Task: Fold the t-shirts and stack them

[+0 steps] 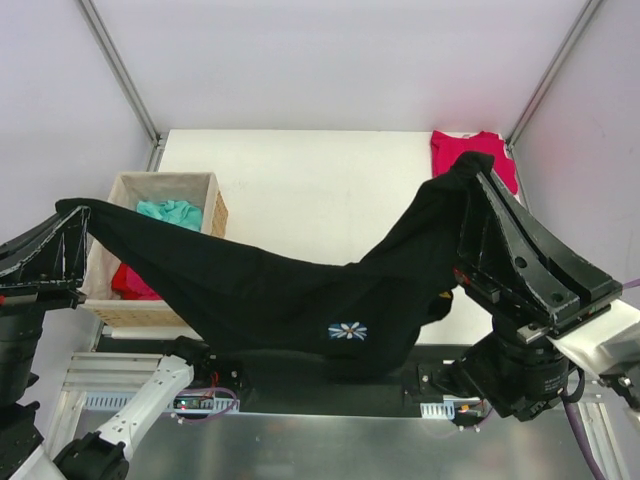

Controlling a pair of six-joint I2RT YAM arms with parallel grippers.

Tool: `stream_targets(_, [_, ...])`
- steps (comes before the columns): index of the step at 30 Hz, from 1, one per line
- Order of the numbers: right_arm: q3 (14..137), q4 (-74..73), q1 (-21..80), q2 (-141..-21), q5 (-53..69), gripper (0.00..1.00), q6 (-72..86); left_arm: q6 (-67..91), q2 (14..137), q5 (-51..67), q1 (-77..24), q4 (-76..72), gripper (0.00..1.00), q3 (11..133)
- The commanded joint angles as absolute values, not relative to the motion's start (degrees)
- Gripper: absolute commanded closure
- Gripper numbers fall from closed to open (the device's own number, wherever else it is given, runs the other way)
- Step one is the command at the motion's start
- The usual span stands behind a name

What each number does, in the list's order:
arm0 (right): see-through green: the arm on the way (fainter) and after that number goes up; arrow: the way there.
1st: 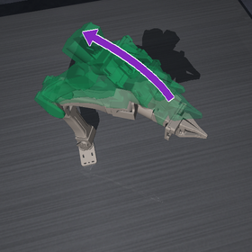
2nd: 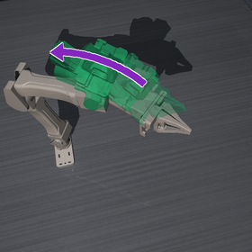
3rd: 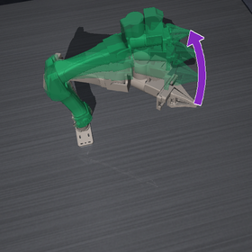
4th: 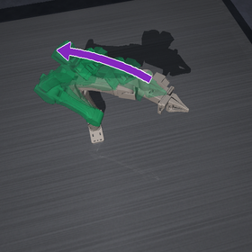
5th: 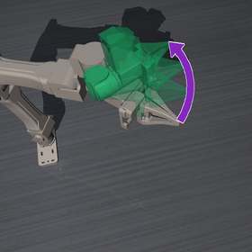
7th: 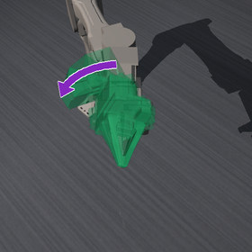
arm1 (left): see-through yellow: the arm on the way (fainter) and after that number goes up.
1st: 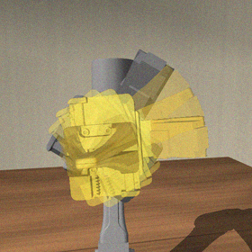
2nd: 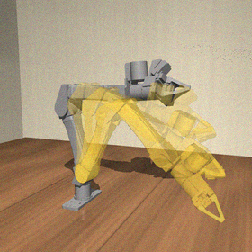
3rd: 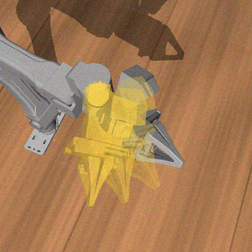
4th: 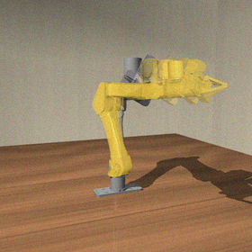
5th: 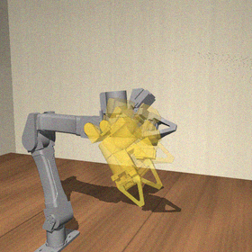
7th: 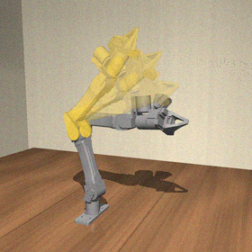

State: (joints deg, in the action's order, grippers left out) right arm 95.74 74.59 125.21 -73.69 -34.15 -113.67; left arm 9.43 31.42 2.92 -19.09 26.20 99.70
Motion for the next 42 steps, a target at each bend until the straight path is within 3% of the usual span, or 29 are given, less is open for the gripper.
stream_targets(1, [97.3,82.2,126.4,-72.9,-27.4,0.99,-158.6,8.6,33.0,6.0,-19.1,17.1,1.0,102.9])
stream_targets(9, [101.1,84.6,126.8,-72.0,-23.3,0.99,-157.0,7.7,41.6,2.7,-19.1,17.1,1.0,109.2])
stream_targets(13, [102.8,87.8,123.1,-66.6,-29.0,0.99,-151.7,7.1,49.4,-4.1,-19.1,17.1,1.0,103.8])
stream_targets(16, [96.7,87.8,117.6,-58.6,-35.1,0.99,-144.5,9.1,54.5,-6.3,-19.1,16.7,1.0,98.7])
stream_targets(21, [89.3,87.8,118.0,-46.7,-42.2,0.99,-141.9,13.1,59.3,-6.8,-19.1,13.1,1.0,91.7])
stream_targets(26, [89.5,87.8,130.6,-38.8,-48.7,0.99,-149.5,15.5,63.1,-5.0,-19.1,11.4,1.0,89.4])
stream_targets(30, [96.4,87.9,142.0,-37.8,-50.0,0.99,-158.8,15.5,65.1,-3.5,-19.1,11.7,1.0,91.1])
stream_targets(34, [100.8,87.8,153.3,-38.3,-43.1,0.99,-166.6,14.9,65.0,-4.0,-19.1,12.2,1.0,91.5])
stream_targets(42, [104.1,87.9,161.5,-33.0,-29.3,0.99,-165.7,12.8,65.3,-3.7,-19.1,13.9,1.0,93.0])
